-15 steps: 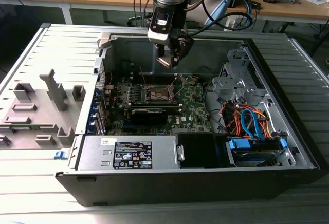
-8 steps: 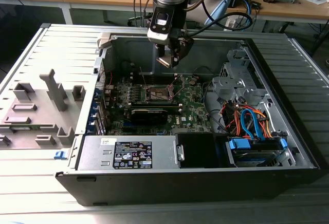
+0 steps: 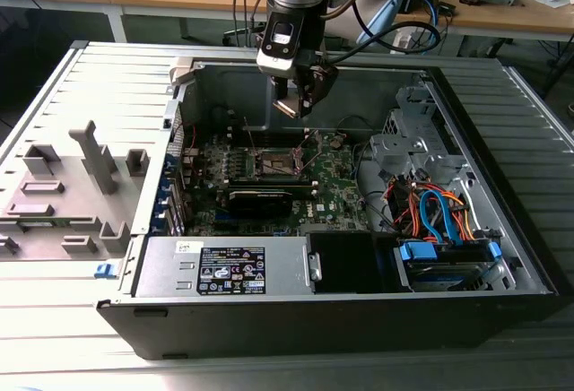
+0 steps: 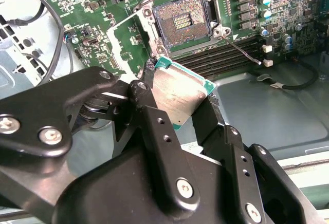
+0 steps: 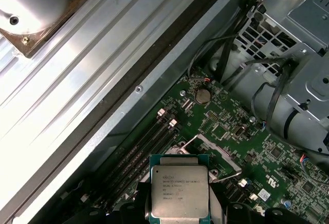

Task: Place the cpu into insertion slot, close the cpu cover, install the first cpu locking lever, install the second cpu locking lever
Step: 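Place the cpu into insertion slot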

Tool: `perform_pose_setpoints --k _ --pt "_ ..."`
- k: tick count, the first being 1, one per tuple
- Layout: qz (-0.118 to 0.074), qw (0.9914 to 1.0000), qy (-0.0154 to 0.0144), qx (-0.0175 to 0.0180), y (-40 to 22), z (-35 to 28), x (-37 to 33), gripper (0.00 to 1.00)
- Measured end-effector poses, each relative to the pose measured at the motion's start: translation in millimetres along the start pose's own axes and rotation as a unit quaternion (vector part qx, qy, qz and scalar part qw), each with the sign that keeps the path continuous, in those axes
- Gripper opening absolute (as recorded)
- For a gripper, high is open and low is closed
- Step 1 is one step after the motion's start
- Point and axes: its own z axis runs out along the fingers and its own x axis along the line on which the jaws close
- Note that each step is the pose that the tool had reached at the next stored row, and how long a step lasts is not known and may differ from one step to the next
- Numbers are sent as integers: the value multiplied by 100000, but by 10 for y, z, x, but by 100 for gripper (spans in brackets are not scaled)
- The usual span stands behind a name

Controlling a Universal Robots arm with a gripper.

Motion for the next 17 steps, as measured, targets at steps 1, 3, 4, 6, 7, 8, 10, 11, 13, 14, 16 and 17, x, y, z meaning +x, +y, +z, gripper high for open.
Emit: perform_pose_setpoints --k 1,3,4,6,7,8,10,11,13,14,16,17 --pt "17 100000 -2 0 0 0 0 54" --pt "83 100000 -7 -3 0 0 0 54" --pt "102 100000 -7 -3 0 0 0 54" --pt "166 100000 -13 -3 0 0 0 54" --pt "194 100000 -14 -2 0 0 0 54" --pt "215 100000 -16 -6 0 0 0 54" --pt "278 100000 -22 -5 0 0 0 54" --pt "298 100000 -25 -6 0 0 0 54" --pt "348 99999 -27 -7 0 0 0 54" --pt "377 99999 -27 -8 0 0 0 54" --pt "437 99999 -34 -10 0 0 0 54" --pt "459 99999 -36 -11 0 0 0 54"
